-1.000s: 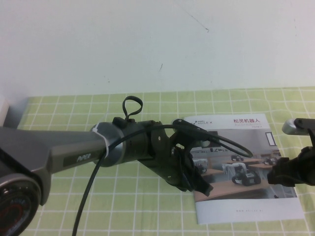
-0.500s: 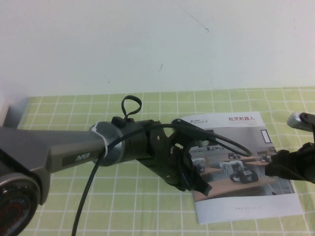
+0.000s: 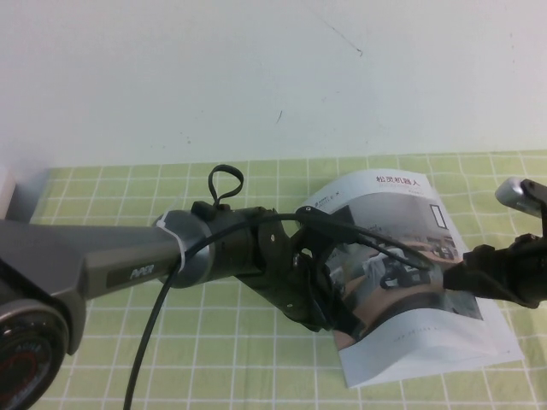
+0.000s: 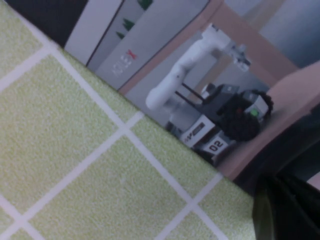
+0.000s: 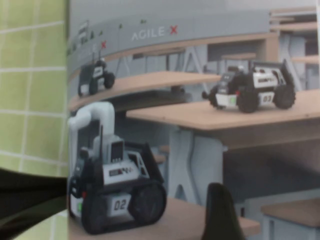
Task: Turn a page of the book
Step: Open the closed book
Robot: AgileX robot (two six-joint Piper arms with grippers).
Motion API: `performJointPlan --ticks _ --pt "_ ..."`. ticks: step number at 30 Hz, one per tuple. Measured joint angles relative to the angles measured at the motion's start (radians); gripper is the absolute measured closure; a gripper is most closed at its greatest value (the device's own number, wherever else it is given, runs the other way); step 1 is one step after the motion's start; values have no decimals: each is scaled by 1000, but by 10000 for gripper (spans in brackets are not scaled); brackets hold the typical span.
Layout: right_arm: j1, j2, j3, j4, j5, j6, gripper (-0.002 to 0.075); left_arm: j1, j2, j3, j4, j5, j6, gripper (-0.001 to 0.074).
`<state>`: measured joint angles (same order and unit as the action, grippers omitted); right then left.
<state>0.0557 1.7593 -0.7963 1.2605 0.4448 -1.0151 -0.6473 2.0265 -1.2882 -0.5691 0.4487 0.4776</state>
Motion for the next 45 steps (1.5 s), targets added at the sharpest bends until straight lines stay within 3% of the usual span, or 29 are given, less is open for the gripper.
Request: performJointPlan --ticks 18,32,45 --pt "0 -2 0 297 250 -289 335 2 -7 0 10 22 0 738" --pt "2 -2 0 332 311 -322 336 2 -91 9 58 57 -3 738" --pt "2 -2 0 347 360 -330 336 2 -175 14 202 103 -122 738"
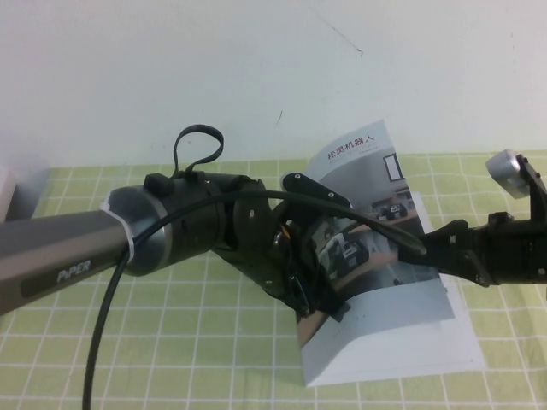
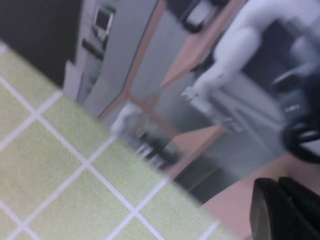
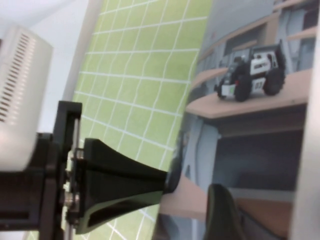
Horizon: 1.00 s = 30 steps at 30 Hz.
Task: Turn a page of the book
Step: Open the closed book
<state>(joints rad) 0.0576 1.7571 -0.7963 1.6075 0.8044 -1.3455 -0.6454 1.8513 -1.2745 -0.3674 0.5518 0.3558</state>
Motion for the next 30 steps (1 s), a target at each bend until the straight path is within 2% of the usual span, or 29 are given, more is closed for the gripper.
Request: performJointPlan --ticks 17,20,25,30 --pt "6 0 0 7 44 -38 336 0 -16 0 12 1 -9 738" --pt "6 0 0 -4 25 -46 339 0 -16 0 81 -3 -45 738" --pt "6 0 0 -91 -13 -46 426 43 -8 0 367 4 -315 738" --pt "6 0 0 -117 -19 -44 512 134 42 0 407 7 -379 738"
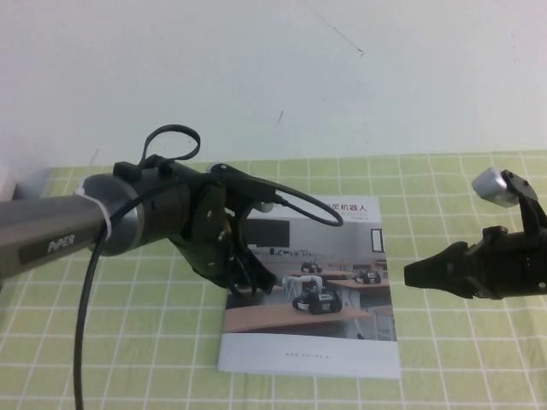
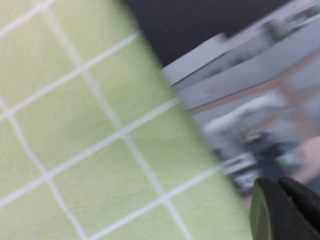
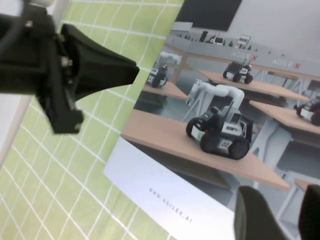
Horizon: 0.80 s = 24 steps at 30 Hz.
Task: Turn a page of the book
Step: Open the closed book
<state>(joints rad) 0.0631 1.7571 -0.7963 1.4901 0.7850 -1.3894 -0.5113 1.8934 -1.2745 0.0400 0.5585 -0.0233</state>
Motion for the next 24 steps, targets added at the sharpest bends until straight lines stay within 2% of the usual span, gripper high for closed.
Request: performJointPlan --ticks 3,16,24 --pt "0 0 0 -11 -4 4 529 27 48 0 -9 -17 2 738" --pt "0 0 0 -86 -14 54 536 28 115 -13 -7 -114 -50 738" --pt "0 0 0 -93 -36 60 536 -25 122 -17 -81 -128 14 738"
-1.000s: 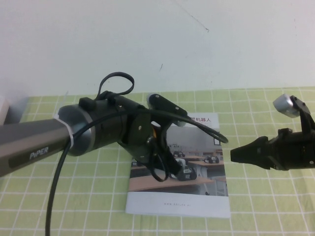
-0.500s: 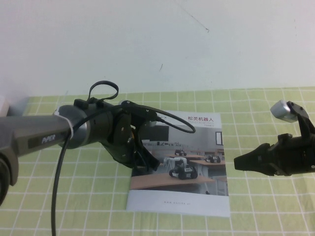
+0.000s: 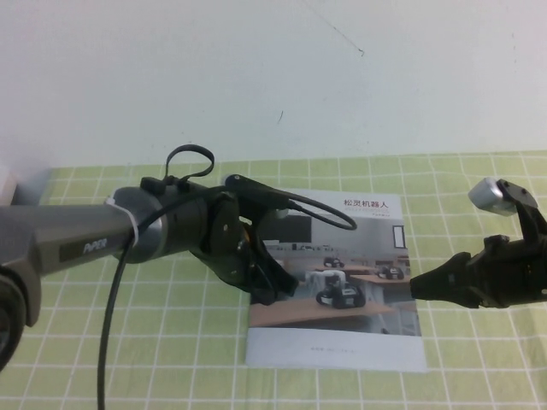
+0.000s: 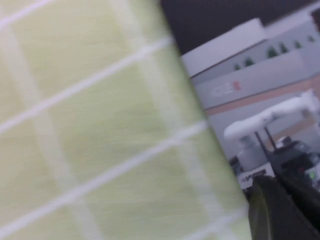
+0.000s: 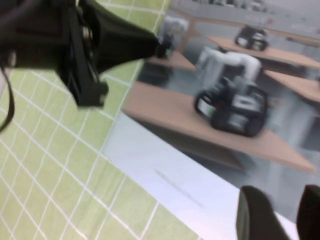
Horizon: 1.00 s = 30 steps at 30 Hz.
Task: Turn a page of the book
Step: Open the closed book
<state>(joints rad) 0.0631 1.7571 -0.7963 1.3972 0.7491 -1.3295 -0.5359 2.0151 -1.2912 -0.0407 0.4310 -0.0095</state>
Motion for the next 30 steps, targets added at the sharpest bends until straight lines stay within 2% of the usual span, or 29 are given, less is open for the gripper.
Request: performJointPlan --ticks 7,11,16,21,30 --pt "0 0 0 0 -20 1 536 -120 2 -2 -68 19 9 738" --pt "0 0 0 0 -27 2 536 -136 -19 -2 -80 19 9 738" --pt "0 0 -25 -40 -31 16 536 -117 -82 15 -101 33 9 738" --pt "0 0 -90 -136 -38 72 535 -55 -148 17 -104 -57 9 738" --pt "0 0 -178 -424 -147 222 521 -28 -40 17 -128 -110 18 738"
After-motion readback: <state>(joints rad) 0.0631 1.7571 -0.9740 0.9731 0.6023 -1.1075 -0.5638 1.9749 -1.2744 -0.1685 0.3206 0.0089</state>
